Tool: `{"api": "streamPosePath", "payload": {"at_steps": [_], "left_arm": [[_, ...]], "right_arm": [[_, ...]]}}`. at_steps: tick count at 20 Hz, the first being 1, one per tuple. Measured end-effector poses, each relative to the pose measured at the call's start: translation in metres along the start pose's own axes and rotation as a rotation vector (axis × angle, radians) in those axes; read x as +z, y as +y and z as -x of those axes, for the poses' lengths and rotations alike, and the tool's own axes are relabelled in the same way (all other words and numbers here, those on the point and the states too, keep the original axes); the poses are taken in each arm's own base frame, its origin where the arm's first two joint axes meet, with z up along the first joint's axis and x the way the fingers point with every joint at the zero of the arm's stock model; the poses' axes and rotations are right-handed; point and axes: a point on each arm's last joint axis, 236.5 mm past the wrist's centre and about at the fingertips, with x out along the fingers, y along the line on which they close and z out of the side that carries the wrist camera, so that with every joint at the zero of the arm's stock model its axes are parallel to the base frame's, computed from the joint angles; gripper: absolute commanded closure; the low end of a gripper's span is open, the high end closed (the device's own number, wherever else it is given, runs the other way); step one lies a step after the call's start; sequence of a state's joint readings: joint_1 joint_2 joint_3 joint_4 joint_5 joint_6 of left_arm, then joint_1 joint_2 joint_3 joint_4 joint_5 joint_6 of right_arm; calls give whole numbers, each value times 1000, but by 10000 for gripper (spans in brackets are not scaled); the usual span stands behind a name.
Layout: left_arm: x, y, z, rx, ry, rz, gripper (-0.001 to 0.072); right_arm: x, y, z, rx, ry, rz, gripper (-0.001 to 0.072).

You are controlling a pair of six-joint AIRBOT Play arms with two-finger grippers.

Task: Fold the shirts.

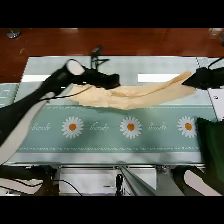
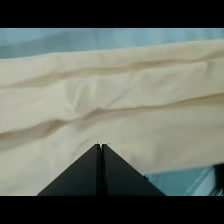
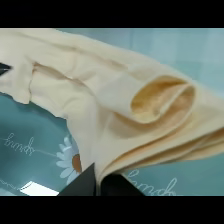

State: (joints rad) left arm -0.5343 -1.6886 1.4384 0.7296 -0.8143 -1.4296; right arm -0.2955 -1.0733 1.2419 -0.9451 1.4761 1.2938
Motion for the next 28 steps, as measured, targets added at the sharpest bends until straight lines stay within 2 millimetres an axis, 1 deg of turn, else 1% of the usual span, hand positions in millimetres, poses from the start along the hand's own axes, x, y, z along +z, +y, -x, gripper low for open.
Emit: {"api": "streamPosePath", "payload": {"at_steps": [1, 3, 5, 6, 7, 8, 9, 10, 11, 12, 13, 14, 16, 18, 19, 20, 21, 23, 24, 25, 27, 28], "left_arm": [[-11, -13, -22, -18, 46, 0, 683], [-45, -42, -62, -52, 155, -10, 682], [-87, -69, -92, -80, 272, -37, 681], [-110, -82, -104, -91, 327, -56, 681], [-131, -93, -109, -101, 381, -75, 681], [-150, -101, -114, -108, 428, -93, 681], [-161, -107, -113, -117, 465, -106, 681], [-161, -111, -112, -123, 470, -115, 681], [-154, -111, -108, -125, 464, -116, 681], [-145, -109, -98, -128, 466, -113, 681], [-126, -106, -87, -134, 438, -103, 681], [-99, -99, -70, -134, 396, -89, 681], [-41, -78, -25, -122, 292, -59, 681], [14, -50, 40, -85, 178, -37, 681], [38, -35, 78, -51, 108, -33, 681], [57, -24, 117, -16, 44, -37, 681], [70, -17, 158, 17, -24, -48, 681], [80, -9, 236, 107, -150, -91, 681], [79, -6, 268, 159, -210, -113, 681], [69, -7, 297, 203, -251, -136, 680], [43, -9, 338, 280, -321, -166, 681], [26, -8, 350, 311, -344, -174, 680]], "right_arm": [[-9, 12, 12, -6, -28, 14, 695], [-26, 32, 32, -15, -80, 34, 695], [-37, 47, 47, -17, -120, 45, 695], [-41, 51, 52, -18, -132, 47, 694], [-44, 55, 55, -19, -143, 51, 695], [-47, 57, 57, -19, -146, 51, 695], [-48, 59, 59, -19, -150, 51, 694], [-49, 59, 59, -17, -152, 49, 694], [-49, 60, 59, -13, -152, 47, 695], [-49, 62, 58, -1, -150, 45, 694], [-48, 65, 56, 16, -145, 41, 695], [-47, 68, 54, 38, -140, 39, 695], [-43, 78, 48, 95, -127, 47, 694], [-39, 96, 33, 161, -93, 78, 694], [-37, 106, 22, 191, -69, 101, 694], [-34, 119, 8, 224, -46, 124, 694], [-29, 133, -6, 254, -23, 145, 694], [-17, 159, -42, 299, 29, 184, 694], [-11, 173, -63, 322, 59, 198, 694], [-8, 184, -83, 335, 92, 212, 694], [1, 206, -127, 358, 145, 225, 694], [1, 215, -149, 363, 180, 230, 694]]}}
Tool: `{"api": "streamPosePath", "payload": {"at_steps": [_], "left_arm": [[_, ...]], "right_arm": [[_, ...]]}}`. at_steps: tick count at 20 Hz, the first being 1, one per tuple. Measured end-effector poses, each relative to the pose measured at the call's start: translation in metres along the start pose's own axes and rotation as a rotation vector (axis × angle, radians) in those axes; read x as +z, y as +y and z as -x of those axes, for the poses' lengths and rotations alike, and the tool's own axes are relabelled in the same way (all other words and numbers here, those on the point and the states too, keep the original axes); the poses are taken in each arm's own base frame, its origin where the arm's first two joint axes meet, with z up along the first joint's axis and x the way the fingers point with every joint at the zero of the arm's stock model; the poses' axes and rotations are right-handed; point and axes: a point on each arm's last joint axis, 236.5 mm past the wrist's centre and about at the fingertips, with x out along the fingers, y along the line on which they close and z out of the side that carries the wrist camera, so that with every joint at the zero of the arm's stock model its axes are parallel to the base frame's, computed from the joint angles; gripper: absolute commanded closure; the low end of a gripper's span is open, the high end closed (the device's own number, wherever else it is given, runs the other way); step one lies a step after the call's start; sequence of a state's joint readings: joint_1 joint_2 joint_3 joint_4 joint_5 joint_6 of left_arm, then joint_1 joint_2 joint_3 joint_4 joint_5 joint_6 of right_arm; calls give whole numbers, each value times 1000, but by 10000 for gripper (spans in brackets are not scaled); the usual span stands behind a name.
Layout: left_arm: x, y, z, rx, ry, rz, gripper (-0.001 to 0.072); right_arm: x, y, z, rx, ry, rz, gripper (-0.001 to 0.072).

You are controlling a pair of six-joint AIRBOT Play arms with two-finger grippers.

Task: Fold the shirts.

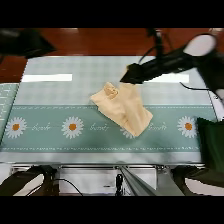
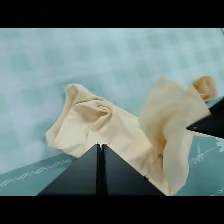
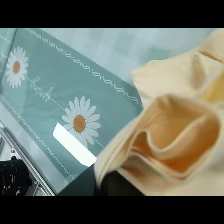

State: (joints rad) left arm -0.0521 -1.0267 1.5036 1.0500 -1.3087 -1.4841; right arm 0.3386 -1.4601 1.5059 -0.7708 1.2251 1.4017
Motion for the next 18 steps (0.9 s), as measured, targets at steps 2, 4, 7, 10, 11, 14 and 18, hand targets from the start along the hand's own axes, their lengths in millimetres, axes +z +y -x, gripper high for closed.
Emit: {"api": "streamPosePath", "payload": {"at_steps": [2, 4, 7, 10, 11, 14, 18], "left_arm": [[-25, 2, 19, 32, -36, 2, 680], [-57, 7, 23, 49, -41, 36, 681], [-102, 22, 3, 51, -21, 114, 680], [-137, 43, -28, 64, 16, 196, 680], [-145, 49, -36, 69, 27, 215, 680], [-160, 59, -52, 75, 55, 260, 680], [-164, 59, -59, 59, 55, 292, 680]], "right_arm": [[11, -5, -39, 12, 37, -7, 694], [19, -12, -72, 18, 60, -27, 486], [27, -24, -106, 20, 62, -75, 86], [31, -30, -102, 38, 80, -111, 85], [31, -34, -90, 41, 97, -113, 86], [24, -41, -22, -4, 141, -73, 86], [-8, -75, 95, -303, 61, -52, 86]]}}
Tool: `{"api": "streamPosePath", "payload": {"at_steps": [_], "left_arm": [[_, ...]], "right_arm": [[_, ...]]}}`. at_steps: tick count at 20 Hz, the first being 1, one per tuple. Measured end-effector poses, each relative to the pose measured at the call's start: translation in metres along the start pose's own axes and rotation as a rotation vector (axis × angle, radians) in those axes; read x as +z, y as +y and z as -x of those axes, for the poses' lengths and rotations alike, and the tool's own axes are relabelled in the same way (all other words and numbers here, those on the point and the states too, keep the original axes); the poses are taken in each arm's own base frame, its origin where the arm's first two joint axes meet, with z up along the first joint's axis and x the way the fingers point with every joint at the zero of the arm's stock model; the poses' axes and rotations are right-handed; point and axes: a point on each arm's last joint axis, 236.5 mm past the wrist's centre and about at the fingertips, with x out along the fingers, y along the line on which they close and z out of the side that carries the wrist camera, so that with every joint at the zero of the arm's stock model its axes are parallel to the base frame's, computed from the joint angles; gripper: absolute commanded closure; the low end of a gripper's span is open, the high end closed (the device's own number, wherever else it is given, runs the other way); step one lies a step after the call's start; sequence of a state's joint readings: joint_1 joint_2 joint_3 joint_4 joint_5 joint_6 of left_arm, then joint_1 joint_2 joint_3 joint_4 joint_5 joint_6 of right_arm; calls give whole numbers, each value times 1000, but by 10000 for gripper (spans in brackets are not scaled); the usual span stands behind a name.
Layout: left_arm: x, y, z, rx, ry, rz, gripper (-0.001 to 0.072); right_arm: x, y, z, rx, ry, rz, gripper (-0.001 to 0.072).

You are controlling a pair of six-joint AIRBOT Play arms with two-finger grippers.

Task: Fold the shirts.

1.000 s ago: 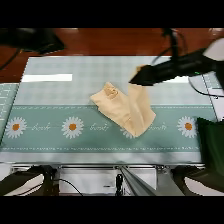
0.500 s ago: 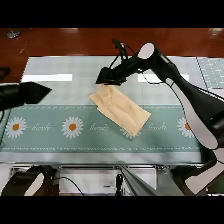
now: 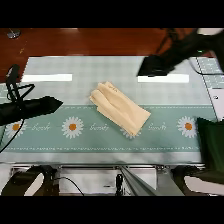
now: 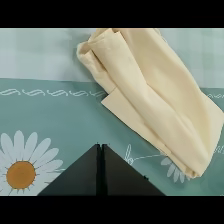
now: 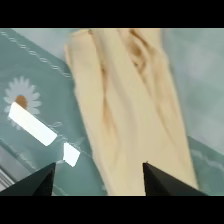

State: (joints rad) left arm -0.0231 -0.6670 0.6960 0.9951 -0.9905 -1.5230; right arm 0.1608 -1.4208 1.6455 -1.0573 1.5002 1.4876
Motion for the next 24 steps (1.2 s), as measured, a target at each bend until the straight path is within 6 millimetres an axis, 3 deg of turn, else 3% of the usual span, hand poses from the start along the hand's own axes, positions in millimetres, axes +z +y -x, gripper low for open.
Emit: {"api": "streamPosePath", "payload": {"at_steps": [2, 4, 7, 11, 16, 18, 20, 21, 22, 24], "left_arm": [[-2, -3, -2, -10, 4, 2, 680], [-5, -7, -4, -23, 12, -4, 680], [-9, -17, -7, -45, 23, -27, 680], [-11, -32, -11, -75, 18, -64, 680], [-17, -43, -16, -97, 31, -89, 679], [-18, -45, -18, -101, 34, -94, 680], [-18, -45, -18, -102, 36, -95, 680], [-18, -46, -19, -103, 36, -96, 679], [-18, -46, -19, -104, 34, -97, 679], [-18, -46, -19, -104, 36, -97, 679]], "right_arm": [[-35, -30, 24, -121, -100, -98, 92], [-82, -53, 15, -170, -184, -259, 92], [-145, -63, -39, -78, -262, -526, 93], [-186, -66, -99, 19, -237, -712, 93], [-190, -66, -141, 81, -136, -774, 124], [-187, -64, -156, 102, -85, -774, 336], [-180, -61, -169, 131, -38, -765, 423], [-176, -59, -174, 148, -16, -754, 521], [-170, -56, -177, 167, 3, -738, 695], [-147, -45, -177, 219, 22, -650, 696]]}}
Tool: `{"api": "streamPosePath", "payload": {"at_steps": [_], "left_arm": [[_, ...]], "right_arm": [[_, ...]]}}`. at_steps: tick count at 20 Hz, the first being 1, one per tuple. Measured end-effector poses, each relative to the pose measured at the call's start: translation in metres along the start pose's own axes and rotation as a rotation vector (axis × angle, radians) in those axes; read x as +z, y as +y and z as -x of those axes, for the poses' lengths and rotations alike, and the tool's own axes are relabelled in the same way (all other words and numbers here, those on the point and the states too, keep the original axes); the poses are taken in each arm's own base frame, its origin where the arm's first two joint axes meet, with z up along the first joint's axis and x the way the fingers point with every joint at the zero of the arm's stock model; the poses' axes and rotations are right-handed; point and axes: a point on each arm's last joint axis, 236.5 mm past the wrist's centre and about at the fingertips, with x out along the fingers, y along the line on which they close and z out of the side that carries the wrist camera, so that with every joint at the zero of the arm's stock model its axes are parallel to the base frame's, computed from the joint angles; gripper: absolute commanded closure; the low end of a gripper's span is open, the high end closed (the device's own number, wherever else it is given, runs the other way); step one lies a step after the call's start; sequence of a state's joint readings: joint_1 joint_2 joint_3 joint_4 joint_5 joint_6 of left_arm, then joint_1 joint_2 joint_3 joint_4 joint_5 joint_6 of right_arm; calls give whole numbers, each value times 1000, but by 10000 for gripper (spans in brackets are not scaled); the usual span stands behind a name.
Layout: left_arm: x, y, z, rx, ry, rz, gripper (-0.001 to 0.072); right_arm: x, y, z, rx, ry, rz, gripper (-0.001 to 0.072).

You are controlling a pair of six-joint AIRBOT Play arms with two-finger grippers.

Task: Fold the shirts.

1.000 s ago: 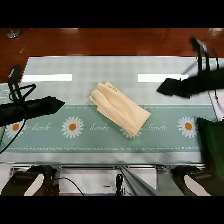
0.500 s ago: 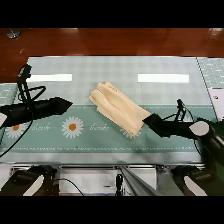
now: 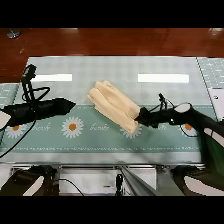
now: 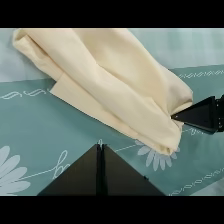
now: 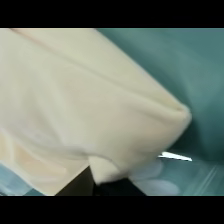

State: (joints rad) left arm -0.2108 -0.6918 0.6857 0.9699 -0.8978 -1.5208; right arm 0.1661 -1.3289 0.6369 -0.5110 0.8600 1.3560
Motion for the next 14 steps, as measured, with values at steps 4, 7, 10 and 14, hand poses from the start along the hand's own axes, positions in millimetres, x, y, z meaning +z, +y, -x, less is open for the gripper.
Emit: {"api": "streamPosePath", "payload": {"at_steps": [4, 7, 10, 14], "left_arm": [[0, 0, 0, 0, 0, -1, 679], [0, 0, 0, 0, 1, -1, 679], [0, 0, 0, 0, 1, 0, 679], [-1, 0, 0, 0, 3, -1, 679]], "right_arm": [[48, 99, 39, 95, -22, 305, 696], [79, 165, 101, 47, -99, 528, 695], [109, 196, 182, -63, -236, 631, 696], [128, 174, 285, -194, -347, 558, 696]]}}
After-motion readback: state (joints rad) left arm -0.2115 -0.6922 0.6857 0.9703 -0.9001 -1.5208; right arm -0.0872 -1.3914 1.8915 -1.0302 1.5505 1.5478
